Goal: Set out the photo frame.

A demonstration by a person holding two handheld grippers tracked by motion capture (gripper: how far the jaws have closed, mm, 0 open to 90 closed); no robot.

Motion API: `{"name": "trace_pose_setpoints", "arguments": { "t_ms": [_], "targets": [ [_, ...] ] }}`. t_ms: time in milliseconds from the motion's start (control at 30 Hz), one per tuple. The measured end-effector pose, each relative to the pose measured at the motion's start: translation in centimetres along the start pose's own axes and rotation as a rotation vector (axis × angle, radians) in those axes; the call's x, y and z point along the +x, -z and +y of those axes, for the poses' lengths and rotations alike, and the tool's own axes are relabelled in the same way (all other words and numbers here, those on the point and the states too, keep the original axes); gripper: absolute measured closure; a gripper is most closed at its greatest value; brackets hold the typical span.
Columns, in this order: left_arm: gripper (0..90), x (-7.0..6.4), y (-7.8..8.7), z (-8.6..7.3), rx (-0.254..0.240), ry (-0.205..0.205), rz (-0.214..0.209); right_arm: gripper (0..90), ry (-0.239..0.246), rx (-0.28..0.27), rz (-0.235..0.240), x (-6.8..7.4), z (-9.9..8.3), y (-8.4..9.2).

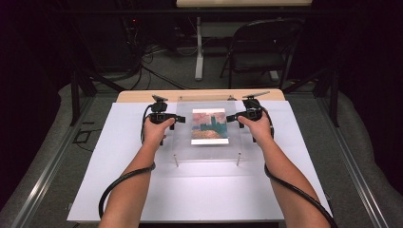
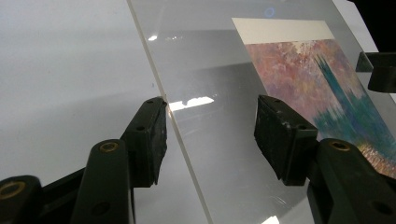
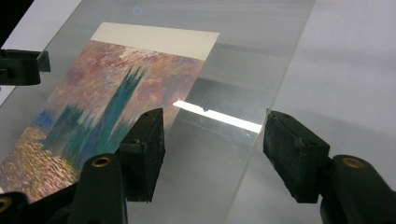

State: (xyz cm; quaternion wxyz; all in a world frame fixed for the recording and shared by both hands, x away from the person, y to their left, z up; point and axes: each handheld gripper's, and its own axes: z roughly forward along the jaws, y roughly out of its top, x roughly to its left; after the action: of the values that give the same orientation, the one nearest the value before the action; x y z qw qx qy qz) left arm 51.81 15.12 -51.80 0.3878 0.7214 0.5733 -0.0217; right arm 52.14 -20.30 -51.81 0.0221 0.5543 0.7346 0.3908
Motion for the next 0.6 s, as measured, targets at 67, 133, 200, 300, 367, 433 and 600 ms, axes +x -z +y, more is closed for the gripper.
{"name": "trace_pose_setpoints", "arguments": {
  "t_ms": [67,133,200,300,367,433,600],
  "targets": [
    [45.0,0.0,0.2,0.0,0.0,-0.005,-0.004,38.6,0.007,-0.005,-0.001,0.1,0.0,0.2],
    [45.6,-0.1,0.2,0.0,-0.007,-0.003,-0.006,38.5,0.01,-0.011,-0.004,0.2,-0.1,0.2],
    [46.0,-0.2,0.6,0.0,-0.013,-0.014,-0.007,38.6,0.023,-0.015,-0.008,0.4,0.0,0.5],
    [47.0,-0.4,1.0,0.0,-0.02,-0.02,-0.009,38.7,0.037,-0.02,-0.009,0.7,0.0,0.9],
    [48.0,-0.5,1.4,-0.1,-0.026,-0.032,-0.011,38.8,0.047,-0.029,-0.015,0.9,0.0,1.2],
    [49.0,-0.7,1.8,-0.1,-0.032,-0.041,-0.011,39.5,0.059,-0.041,-0.023,1.3,0.0,1.6],
    [52.1,-1.5,3.1,-0.1,-0.047,-0.064,-0.011,41.9,0.101,-0.054,-0.032,2.0,0.1,2.9]
  ]
}}
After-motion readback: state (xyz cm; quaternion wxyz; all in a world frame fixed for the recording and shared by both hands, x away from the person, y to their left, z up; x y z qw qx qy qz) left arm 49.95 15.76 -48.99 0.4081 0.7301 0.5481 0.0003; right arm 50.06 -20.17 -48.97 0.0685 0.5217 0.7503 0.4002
